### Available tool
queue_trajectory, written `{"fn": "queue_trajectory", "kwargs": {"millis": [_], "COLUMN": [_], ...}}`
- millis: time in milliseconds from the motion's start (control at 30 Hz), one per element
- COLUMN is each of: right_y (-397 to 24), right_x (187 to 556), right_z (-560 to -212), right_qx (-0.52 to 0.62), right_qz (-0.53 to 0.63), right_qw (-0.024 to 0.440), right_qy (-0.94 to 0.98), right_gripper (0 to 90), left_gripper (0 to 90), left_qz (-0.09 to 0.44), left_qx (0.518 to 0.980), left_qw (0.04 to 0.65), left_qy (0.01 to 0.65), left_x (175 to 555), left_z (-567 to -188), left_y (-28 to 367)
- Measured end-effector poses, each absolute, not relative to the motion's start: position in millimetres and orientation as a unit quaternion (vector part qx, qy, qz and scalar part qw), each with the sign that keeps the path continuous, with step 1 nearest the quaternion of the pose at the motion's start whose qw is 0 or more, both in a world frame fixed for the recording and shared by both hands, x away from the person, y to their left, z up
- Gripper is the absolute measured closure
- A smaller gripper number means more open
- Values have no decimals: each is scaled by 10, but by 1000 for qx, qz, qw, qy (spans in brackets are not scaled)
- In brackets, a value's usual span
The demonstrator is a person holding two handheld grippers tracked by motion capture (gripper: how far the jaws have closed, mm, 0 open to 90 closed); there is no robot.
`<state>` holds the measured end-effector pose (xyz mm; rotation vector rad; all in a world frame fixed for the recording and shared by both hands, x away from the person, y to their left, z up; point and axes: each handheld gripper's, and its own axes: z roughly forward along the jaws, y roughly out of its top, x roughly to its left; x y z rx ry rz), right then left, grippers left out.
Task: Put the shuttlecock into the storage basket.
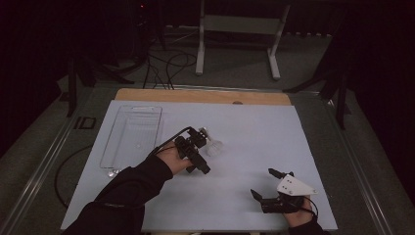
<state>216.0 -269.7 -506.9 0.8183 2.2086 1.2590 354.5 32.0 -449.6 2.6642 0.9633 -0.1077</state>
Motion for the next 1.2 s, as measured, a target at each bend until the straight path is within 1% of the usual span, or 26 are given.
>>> {"fn": "queue_trajectory", "kwargs": {"millis": [133,233,400,500,567,733,933,1033,1200], "right_y": [-2697,-2698,-2697,-2694,-2694,-2692,-2694,-2692,-2689], "right_x": [2161,2163,2164,2164,2165,2167,2167,2168,2170], "right_z": [-5070,-5071,-5073,-5073,-5073,-5076,-5074,-5075,-5078], "right_qx": [298,298,297,297,296,296,296,296,297], "right_qz": [458,458,458,458,458,458,459,458,457], "right_qw": [232,232,232,231,232,231,231,231,230], "right_qy": [804,804,805,805,805,805,806,806,806], "right_gripper": [82,82,82,82,82,82,82,82,82], "left_gripper": [0,0,0,0,0,1,10,10,10], "left_qz": [-52,-38,-37,-27,-31,-18,-10,0,-3], "left_qx": [920,914,907,903,898,896,878,870,857], "left_qw": [163,155,158,161,164,155,169,165,159], "left_qy": [352,372,389,398,406,416,449,465,490], "left_x": [3613,3654,3692,3716,3741,3776,3822,3839,3873], "left_z": [-4503,-4511,-4541,-4552,-4565,-4622,-4674,-4698,-4737], "left_y": [287,247,191,163,151,90,68,62,38]}}
